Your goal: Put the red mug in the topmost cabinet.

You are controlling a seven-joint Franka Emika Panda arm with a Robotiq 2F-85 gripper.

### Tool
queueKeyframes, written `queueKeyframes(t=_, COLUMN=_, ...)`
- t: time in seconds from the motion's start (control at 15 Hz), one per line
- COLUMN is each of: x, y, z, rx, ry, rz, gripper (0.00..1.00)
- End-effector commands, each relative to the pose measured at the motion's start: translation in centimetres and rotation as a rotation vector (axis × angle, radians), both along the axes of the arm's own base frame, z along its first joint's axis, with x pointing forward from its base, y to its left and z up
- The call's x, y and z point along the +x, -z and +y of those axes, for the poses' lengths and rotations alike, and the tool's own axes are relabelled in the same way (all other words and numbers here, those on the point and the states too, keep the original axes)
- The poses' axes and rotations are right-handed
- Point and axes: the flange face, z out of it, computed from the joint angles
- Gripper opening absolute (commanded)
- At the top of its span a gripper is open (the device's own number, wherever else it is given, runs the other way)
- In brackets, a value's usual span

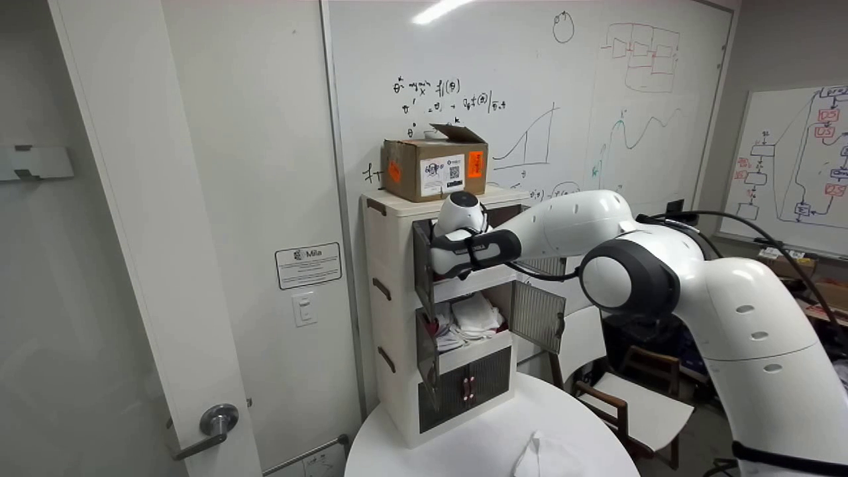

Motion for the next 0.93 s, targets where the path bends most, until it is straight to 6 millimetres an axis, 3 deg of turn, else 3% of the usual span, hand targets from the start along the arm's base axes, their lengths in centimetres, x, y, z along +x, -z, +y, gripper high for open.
queueKeyframes(t=0.0, x=-1.0, y=-1.3, z=1.1, rx=0.057, ry=0.006, rz=-0.041, gripper=1.00)
queueKeyframes(t=0.4, x=-3.1, y=-0.9, z=1.0, rx=0.208, ry=0.057, rz=-0.192, gripper=1.00)
queueKeyframes(t=0.87, x=-7.8, y=-1.7, z=1.1, rx=0.362, ry=0.066, rz=-0.446, gripper=1.00)
